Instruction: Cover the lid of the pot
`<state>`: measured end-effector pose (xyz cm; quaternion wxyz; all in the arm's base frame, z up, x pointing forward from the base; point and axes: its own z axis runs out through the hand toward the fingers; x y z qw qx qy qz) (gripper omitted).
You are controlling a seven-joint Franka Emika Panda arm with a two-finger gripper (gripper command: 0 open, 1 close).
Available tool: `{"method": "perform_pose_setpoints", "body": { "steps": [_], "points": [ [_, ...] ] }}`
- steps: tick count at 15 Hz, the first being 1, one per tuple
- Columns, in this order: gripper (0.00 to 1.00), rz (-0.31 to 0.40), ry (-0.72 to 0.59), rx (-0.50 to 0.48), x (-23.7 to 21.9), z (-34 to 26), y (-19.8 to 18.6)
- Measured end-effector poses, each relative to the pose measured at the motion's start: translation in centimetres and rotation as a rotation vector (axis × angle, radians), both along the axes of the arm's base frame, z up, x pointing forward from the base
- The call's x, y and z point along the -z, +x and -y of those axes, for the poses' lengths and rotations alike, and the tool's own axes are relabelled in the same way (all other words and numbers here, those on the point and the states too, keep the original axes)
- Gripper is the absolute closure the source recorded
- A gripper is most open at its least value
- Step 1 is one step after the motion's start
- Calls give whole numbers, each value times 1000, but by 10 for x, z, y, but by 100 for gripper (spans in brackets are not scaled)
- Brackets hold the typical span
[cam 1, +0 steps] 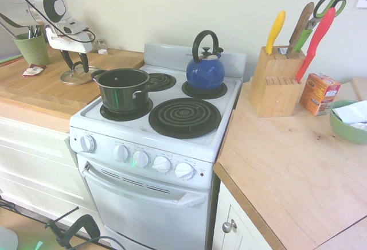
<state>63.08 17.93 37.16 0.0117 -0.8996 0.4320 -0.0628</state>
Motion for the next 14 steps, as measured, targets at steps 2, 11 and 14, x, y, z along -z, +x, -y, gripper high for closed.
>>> {"method": "perform_pose_setpoints", "body": {
  "steps": [2,11,14],
  "points": [
    [100,9,-5,-6,-1,2,2],
    [100,37,1,-44,-1,-6,8],
    [100,37,1,-40,-1,-8,7]
  ]
}}
